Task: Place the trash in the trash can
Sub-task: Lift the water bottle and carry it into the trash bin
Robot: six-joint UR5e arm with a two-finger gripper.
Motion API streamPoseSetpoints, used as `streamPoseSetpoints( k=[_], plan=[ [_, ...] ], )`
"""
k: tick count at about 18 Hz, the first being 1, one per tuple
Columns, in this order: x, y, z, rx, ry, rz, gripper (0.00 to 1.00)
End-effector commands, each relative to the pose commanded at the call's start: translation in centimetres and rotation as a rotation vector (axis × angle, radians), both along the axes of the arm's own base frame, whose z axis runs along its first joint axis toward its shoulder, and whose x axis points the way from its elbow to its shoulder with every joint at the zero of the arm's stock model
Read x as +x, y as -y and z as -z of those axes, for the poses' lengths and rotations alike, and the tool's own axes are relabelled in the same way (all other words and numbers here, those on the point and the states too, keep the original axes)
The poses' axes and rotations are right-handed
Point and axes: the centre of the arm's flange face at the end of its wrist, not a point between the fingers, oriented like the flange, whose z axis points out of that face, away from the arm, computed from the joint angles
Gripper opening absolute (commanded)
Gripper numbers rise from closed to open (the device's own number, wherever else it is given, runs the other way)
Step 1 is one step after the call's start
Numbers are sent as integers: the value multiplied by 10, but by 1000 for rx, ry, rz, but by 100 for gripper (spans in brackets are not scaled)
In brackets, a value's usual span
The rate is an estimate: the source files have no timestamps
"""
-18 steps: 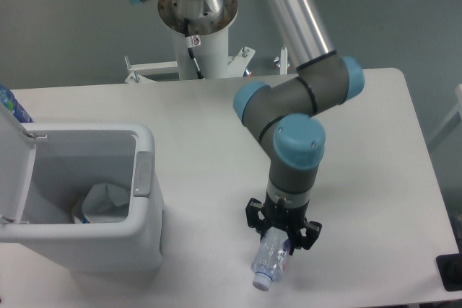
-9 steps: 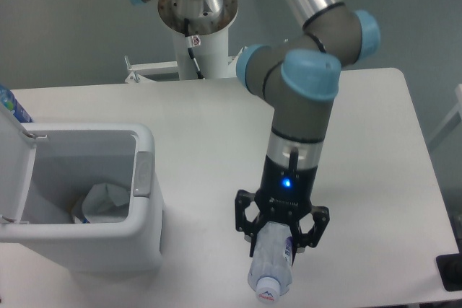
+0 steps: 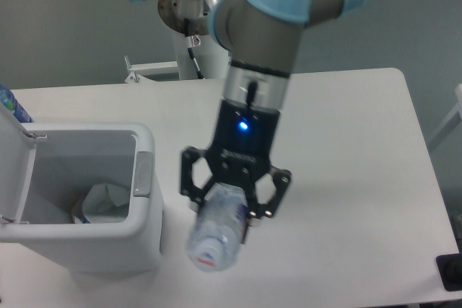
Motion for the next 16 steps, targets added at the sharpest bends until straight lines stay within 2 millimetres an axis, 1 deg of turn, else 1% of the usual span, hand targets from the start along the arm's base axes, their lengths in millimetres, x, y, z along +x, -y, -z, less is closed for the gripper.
streamPoseSetpoints(
  k=[2,4,5,9,10,13,16],
  plan=[
    [25,-1,-3,1,17,18,63],
    [42,1,-12,11,20,26,63],
    [58,-2,-15,15,34,37,63],
    [87,-12,-14,11,52,72,63],
    [93,-15,-11,6,59,79,63],
    [108,-24,8,-22,79,107,63],
    [115,-35,29,-50,100,128,63]
  ],
)
